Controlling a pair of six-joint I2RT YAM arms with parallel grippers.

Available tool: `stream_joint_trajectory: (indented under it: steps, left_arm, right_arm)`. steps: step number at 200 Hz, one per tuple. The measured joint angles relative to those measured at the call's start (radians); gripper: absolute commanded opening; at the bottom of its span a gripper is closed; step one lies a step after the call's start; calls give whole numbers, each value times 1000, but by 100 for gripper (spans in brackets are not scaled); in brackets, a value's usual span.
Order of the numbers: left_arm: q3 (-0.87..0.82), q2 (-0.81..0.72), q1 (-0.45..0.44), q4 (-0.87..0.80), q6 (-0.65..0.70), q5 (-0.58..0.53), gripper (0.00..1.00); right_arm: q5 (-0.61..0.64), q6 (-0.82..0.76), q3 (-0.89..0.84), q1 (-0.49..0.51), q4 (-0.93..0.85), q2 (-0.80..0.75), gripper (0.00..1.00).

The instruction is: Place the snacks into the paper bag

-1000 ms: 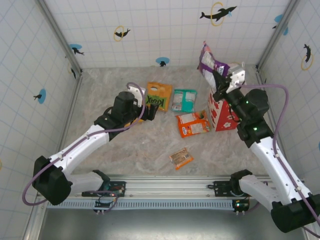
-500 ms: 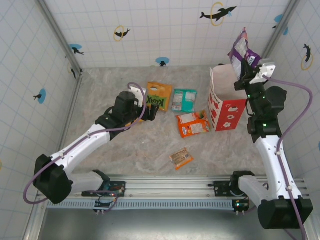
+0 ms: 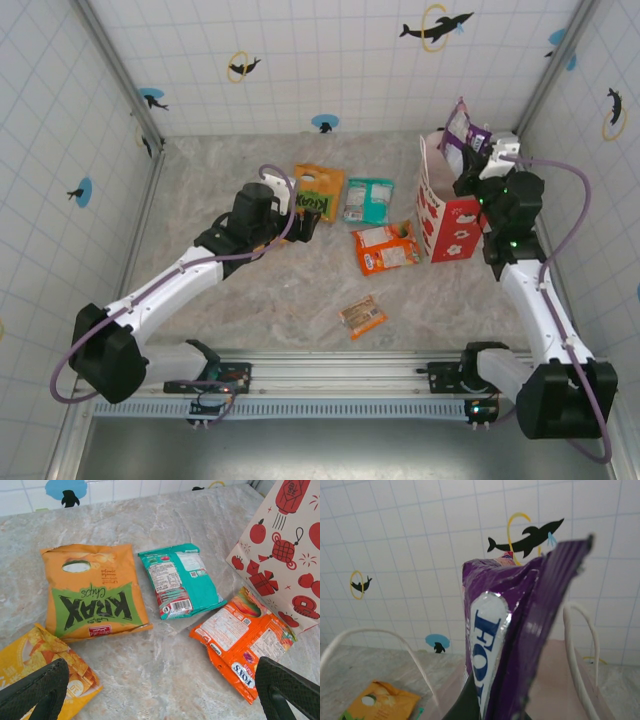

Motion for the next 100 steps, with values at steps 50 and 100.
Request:
stream_joint_trajectory:
  steps: [50, 100]
  left_arm:
    - [0, 12, 0, 3, 0, 0, 98]
    - [0, 18, 0, 3, 0, 0, 98]
  right_arm:
    - [1, -21, -40, -2, 3, 16, 7]
    - [0, -26, -50, -8, 17, 43, 12]
